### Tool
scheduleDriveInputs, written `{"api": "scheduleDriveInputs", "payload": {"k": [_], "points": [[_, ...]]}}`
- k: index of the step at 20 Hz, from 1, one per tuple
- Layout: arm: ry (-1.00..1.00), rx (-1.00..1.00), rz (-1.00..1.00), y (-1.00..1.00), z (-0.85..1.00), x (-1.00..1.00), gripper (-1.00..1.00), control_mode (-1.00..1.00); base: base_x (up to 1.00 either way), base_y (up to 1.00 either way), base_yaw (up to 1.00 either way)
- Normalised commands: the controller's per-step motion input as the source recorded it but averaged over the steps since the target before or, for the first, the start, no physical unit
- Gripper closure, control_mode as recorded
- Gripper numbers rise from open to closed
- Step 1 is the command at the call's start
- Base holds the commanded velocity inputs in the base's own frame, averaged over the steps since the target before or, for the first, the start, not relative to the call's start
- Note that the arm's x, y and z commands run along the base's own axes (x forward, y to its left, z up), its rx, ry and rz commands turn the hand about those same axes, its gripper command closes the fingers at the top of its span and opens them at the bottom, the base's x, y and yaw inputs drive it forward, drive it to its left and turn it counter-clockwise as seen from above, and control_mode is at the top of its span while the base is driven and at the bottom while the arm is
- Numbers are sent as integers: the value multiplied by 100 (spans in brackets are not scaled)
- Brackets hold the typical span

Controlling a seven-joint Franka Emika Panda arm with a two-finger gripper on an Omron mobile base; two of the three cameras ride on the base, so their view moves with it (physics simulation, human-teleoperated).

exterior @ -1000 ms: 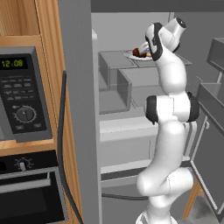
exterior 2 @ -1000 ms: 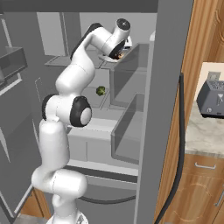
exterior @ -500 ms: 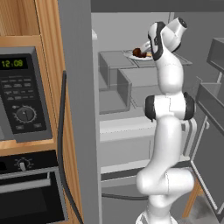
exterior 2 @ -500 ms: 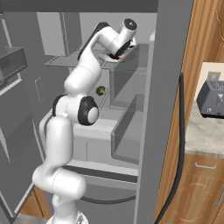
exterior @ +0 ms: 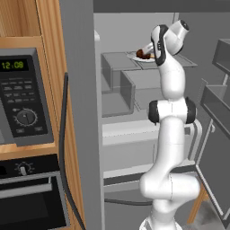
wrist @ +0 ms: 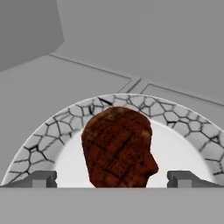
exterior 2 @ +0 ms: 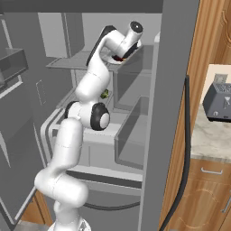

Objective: Transport the steak from the fridge to the microwave and turn on the microwave.

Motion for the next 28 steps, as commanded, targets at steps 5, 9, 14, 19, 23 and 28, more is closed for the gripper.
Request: {"api": "scheduleDriveInputs", "payload": {"k": [5,9,14,19,23,28], "points": [[3,-1,4,0,-3,17,-100,-100,0,0,0],[7,-2,5,0,-10,10,-100,-100,0,0,0],[9,0,5,1,-6,15,-100,-100,0,0,0],[9,0,5,4,-10,12,-100,-100,0,0,0],[12,0,5,5,-22,2,100,-100,0,0,0],[0,0,3,0,-2,-9,100,-100,0,0,0]]}}
